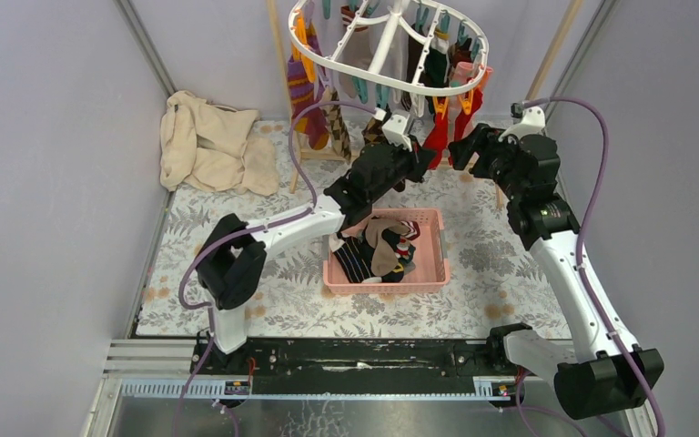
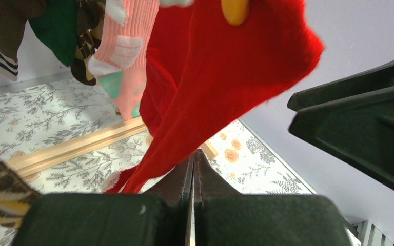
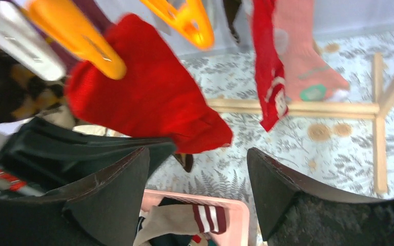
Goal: Remove the socks clipped to the hanger
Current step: Adjust the hanger on the clothesline.
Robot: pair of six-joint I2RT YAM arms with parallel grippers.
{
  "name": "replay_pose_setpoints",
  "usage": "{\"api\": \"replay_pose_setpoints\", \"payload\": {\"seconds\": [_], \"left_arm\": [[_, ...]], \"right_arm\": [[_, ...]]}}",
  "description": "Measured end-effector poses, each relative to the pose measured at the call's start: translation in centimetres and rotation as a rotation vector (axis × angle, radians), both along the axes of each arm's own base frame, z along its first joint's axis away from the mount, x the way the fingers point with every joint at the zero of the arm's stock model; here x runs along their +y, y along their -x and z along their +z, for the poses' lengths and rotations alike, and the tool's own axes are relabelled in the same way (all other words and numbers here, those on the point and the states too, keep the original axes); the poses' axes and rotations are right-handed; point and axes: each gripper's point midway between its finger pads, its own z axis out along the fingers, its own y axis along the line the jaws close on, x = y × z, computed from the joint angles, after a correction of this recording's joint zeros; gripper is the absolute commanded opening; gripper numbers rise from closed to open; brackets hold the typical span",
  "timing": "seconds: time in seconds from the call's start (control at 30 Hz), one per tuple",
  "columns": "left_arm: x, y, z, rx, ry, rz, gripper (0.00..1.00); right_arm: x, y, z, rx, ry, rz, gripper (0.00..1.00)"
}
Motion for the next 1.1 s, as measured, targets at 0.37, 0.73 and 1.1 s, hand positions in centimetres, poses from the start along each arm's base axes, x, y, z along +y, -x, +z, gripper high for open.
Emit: {"api": "replay_pose_setpoints", "payload": {"seconds": [0.37,0.73,1.1], "left_arm": [[2.4,1.3,1.8,-0.013,0.014,0.013,0.0],[5.2,4.0,2.2,-0.001,0.003,0.011,0.0],[10.5,9.6,3.5,0.012,0.022,-0.004,0.21]], "right_arm": [[-4.8,-1.7,-2.8,0.055,-0.051,-0.182,0.71],[-7.1,-9.7,-6.2,0.007,-0.162,-0.21,0.72],[-6.4,-15.1,-9.5,-0.044,-0.353,-0.054,0.68]]}}
